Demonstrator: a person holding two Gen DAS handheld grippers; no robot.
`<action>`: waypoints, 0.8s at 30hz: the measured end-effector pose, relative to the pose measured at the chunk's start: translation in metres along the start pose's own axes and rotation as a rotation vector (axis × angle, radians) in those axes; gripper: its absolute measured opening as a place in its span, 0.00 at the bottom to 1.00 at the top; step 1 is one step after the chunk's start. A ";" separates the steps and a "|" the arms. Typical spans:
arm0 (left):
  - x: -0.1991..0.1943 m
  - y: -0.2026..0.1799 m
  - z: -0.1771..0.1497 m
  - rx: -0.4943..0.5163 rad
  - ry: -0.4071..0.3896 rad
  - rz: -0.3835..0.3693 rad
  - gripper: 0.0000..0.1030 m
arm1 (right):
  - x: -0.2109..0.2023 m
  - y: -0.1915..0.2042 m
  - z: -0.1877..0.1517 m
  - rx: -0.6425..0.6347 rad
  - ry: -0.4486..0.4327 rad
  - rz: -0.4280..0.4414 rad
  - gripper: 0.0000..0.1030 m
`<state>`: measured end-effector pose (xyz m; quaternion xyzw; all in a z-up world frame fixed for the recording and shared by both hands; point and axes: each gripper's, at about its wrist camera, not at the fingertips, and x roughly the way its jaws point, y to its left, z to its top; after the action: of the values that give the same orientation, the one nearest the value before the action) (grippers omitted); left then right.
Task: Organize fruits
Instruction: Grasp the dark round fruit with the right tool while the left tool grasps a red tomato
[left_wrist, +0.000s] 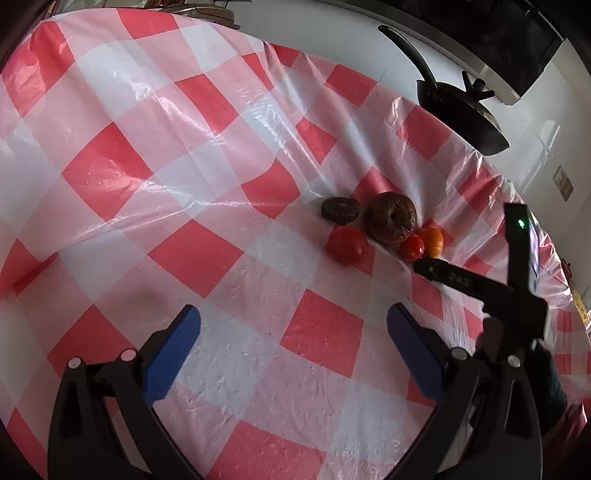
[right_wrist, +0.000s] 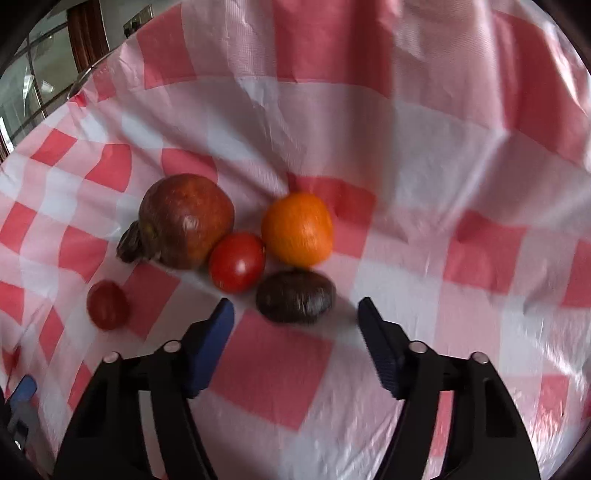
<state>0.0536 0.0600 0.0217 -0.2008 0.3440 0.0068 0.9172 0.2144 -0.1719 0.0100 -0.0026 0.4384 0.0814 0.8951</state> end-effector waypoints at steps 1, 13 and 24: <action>0.000 0.000 0.000 -0.001 -0.001 0.000 0.98 | 0.004 0.001 0.003 -0.004 0.008 -0.006 0.60; -0.001 0.003 0.000 -0.011 -0.002 0.005 0.98 | -0.045 -0.017 -0.035 0.195 -0.089 0.090 0.41; 0.000 -0.002 -0.002 0.027 0.024 -0.010 0.98 | -0.073 -0.050 -0.068 0.373 -0.252 0.169 0.41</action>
<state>0.0527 0.0576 0.0204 -0.1903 0.3538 -0.0047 0.9157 0.1240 -0.2370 0.0223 0.2095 0.3296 0.0732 0.9177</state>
